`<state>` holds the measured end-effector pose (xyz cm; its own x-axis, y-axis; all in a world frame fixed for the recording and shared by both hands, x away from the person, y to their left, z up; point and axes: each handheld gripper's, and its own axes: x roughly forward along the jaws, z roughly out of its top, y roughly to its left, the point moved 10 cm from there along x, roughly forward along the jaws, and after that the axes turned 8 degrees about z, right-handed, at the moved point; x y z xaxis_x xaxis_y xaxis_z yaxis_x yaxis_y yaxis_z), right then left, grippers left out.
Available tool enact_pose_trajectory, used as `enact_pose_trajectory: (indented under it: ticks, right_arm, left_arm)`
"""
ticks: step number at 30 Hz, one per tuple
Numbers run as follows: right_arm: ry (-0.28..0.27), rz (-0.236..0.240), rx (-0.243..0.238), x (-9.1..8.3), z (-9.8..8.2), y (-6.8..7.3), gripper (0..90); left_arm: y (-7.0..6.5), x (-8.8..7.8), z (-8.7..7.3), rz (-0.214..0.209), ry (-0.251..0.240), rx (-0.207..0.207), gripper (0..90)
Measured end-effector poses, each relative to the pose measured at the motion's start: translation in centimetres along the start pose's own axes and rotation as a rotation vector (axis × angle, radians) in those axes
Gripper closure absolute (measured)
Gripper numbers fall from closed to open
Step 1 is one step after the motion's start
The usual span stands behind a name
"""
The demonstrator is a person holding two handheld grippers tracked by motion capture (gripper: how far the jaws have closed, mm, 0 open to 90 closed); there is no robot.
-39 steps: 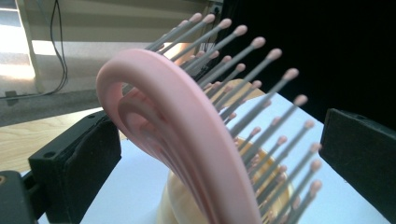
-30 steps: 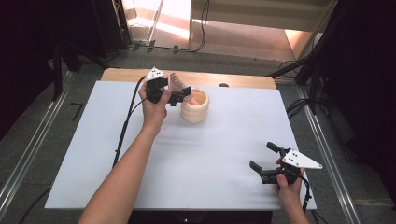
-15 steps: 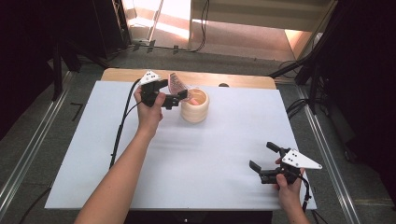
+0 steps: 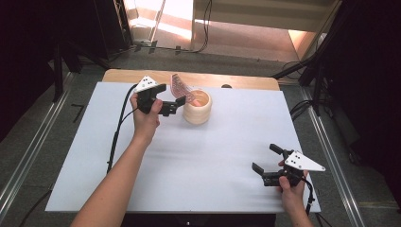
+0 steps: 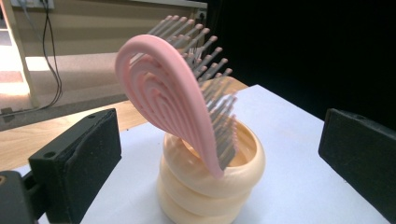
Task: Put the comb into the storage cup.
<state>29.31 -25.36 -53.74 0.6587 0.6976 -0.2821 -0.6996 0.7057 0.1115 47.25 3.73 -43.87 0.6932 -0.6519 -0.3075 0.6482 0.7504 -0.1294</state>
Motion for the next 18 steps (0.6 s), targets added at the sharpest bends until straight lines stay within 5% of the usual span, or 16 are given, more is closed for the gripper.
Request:
enact_pose_trajectory:
  ticks: [18]
  right_arm:
    - [0.003, -0.002, 0.0, 0.1, 0.0, 0.0, 0.0]
  left_arm:
    - [-0.5, -3.1, -1.5, -0.013, -0.019, 0.037, 0.0]
